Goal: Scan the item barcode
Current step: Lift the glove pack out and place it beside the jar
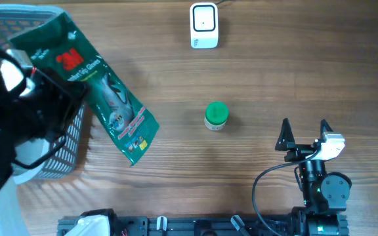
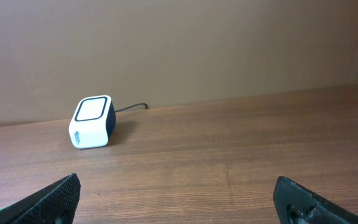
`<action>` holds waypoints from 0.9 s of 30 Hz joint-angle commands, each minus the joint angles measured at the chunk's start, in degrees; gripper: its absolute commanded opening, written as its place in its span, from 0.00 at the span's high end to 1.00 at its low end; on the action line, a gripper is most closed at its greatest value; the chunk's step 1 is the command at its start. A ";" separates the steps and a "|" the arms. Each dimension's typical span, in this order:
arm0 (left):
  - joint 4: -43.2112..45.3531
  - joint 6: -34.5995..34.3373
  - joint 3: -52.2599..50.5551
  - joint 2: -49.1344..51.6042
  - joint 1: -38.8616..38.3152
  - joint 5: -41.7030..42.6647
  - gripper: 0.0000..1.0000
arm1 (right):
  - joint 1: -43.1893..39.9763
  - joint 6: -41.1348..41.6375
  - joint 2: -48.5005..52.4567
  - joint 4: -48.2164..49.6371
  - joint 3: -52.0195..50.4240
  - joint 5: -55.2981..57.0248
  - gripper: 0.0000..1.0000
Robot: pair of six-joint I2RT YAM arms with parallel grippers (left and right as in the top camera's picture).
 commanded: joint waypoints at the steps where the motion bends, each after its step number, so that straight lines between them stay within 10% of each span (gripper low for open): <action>1: 2.43 -3.26 -6.10 0.37 -6.95 -7.63 0.96 | -0.22 0.09 -0.26 0.17 -0.07 0.57 0.00; 13: 46.16 -20.28 -51.65 7.02 -26.53 -8.98 0.96 | -0.22 0.09 -0.26 0.17 -0.07 0.57 0.00; 20: 54.49 -19.19 -54.25 17.75 -29.62 -9.46 0.96 | -0.22 0.09 -0.26 0.17 -0.07 0.57 0.00; 21: 55.28 -17.77 -54.23 17.44 -29.73 -9.42 0.91 | -0.22 0.09 -0.26 0.17 -0.07 0.57 0.00; 23: 56.26 -15.45 -54.12 16.24 -29.77 -9.51 0.48 | -0.22 0.09 -0.26 0.17 -0.07 0.57 0.00; 24: 55.98 -13.20 -53.46 13.97 -29.59 -10.19 0.00 | -0.22 0.09 -0.26 0.17 -0.07 0.57 0.00; 27: 55.76 -8.92 -50.38 7.56 -29.59 -12.22 0.00 | -0.22 0.09 -0.26 0.17 -0.07 0.57 0.01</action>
